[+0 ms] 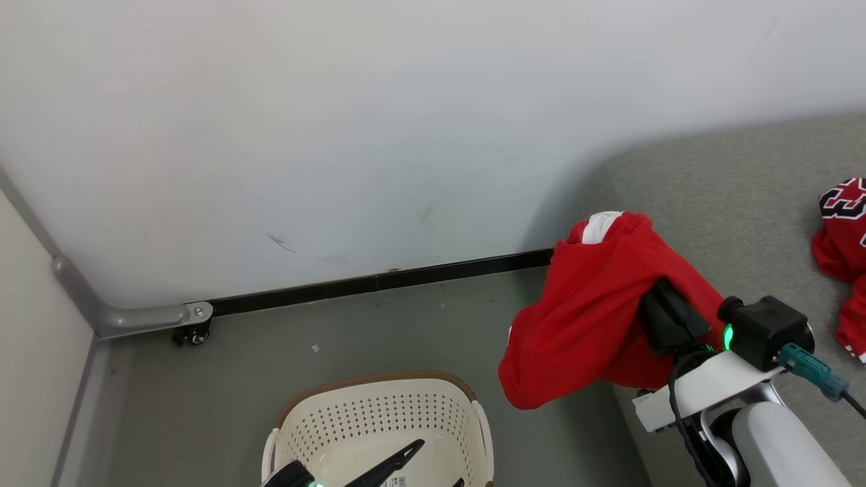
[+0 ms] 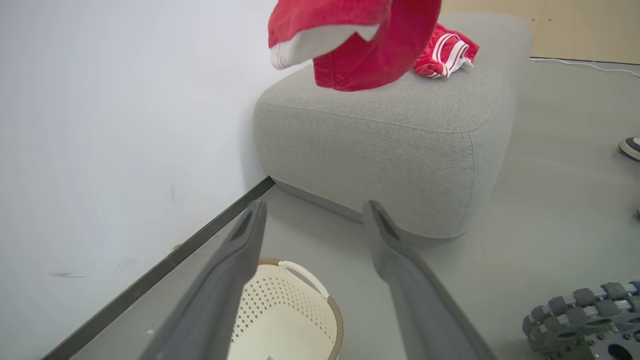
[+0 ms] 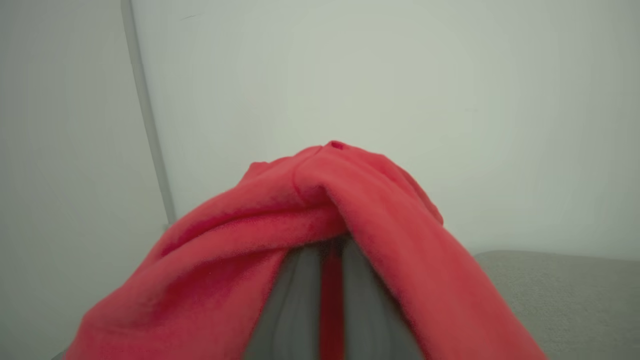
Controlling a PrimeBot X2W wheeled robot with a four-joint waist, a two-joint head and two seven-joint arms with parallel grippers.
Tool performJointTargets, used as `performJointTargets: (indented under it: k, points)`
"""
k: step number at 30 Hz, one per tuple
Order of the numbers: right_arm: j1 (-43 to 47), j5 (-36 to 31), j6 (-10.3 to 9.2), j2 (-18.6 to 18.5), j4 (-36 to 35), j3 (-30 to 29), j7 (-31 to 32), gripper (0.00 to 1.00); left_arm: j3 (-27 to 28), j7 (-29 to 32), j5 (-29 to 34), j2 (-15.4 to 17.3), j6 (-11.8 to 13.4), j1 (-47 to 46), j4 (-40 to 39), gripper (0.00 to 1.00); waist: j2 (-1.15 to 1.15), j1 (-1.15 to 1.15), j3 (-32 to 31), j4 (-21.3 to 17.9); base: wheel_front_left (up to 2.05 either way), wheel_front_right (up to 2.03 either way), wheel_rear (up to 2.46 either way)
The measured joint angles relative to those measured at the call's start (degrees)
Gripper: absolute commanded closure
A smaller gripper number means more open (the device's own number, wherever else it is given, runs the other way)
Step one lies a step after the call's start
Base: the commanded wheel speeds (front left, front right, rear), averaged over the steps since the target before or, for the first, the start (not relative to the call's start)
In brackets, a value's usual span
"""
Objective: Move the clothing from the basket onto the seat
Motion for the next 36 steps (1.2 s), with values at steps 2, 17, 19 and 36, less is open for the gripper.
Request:
performJointTargets:
  k: [2,17,19,36]
  points:
    - [0.4,-0.1,0.0,0.0,0.0,-0.7,0.0,1.0,-0.2,0.0,0.0,-0.1,-0.1,0.0,0.0,0.0,0.0,0.0,0.1,-0.5,0.0,0.0,0.0]
    - [2.2,-2.3,0.0,0.0,-1.3,-3.2,0.0,1.0,-1.9,0.0,0.0,-0.5,-0.1,-1.1,0.1,0.0,0.0,0.0,0.6,-5.6,0.0,0.0,0.0]
    - [2.6,-2.3,0.0,0.1,-1.4,-3.3,0.0,1.0,-1.9,0.0,0.0,-0.6,-0.1,-1.1,0.1,0.0,0.0,0.0,0.7,-6.4,0.0,0.0,0.0]
    - [2.6,-2.9,0.0,0.2,-1.7,-3.6,0.0,1.0,-2.9,0.0,-0.2,-0.7,-0.1,-2.4,0.1,0.0,0.0,0.0,1.8,-13.7,0.0,0.0,0.0]
